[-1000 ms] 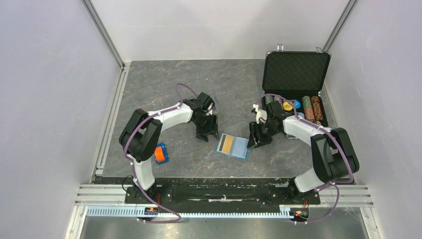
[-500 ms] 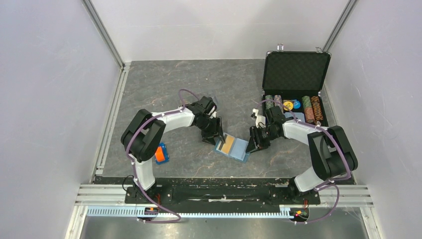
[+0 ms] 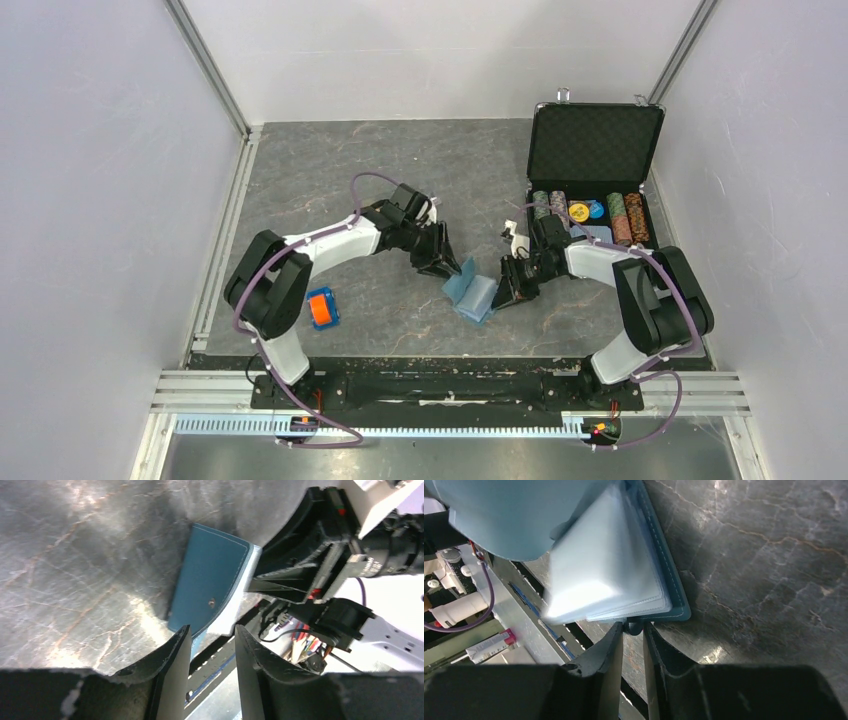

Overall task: Put the credit cards into the card holder
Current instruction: Close the card holder at the center of the board.

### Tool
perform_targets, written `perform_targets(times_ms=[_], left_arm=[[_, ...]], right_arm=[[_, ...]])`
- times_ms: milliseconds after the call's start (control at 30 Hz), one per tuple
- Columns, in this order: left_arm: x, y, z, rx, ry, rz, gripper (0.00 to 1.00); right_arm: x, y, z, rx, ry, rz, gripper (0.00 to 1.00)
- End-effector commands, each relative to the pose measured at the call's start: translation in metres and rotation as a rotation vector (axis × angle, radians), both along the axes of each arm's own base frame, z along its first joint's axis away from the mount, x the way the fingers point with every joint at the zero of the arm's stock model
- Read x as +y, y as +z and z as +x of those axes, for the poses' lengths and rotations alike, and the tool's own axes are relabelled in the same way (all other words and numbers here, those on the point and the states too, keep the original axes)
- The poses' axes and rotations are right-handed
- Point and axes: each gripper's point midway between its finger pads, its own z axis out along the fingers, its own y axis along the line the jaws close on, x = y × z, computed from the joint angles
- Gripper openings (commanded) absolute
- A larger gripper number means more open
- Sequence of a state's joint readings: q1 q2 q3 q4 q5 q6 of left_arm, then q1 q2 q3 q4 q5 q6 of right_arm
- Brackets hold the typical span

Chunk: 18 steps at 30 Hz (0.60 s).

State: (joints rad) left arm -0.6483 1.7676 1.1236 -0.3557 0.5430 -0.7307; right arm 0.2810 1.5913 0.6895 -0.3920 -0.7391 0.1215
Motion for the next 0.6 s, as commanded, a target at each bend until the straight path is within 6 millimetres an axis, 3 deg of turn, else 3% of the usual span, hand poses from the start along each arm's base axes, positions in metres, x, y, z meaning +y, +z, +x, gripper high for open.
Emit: perform_targets(times_ms=[0,233,367,433,567], left_arm=[[-0.017,0.022,-0.013,0.032,-0.039,-0.1,0.44],[-0.028,-0.002,-0.029,0.08,-0.109,-0.054,0.46],[-0.034,-0.004,-0.03,0.077,-0.122,-0.043,0.44],[-0.033,-0.006,-0.029,0.062,-0.131,-0.013,0.37],[-0.019,-0.012,-0.023,0.03,-0.13,0.101,0.12]], right_arm=[[0.015,0.012,0.01,-0.052,0.022,0.092,0.22],[0.021,0.012,0.004,-0.026,0.035,0.146,0.21],[0.023,0.014,0.003,-0.024,0.038,0.164,0.21],[0.025,0.017,0.005,-0.032,0.041,0.182,0.22],[0.031,0.02,0.004,-0.033,0.062,0.214,0.22]])
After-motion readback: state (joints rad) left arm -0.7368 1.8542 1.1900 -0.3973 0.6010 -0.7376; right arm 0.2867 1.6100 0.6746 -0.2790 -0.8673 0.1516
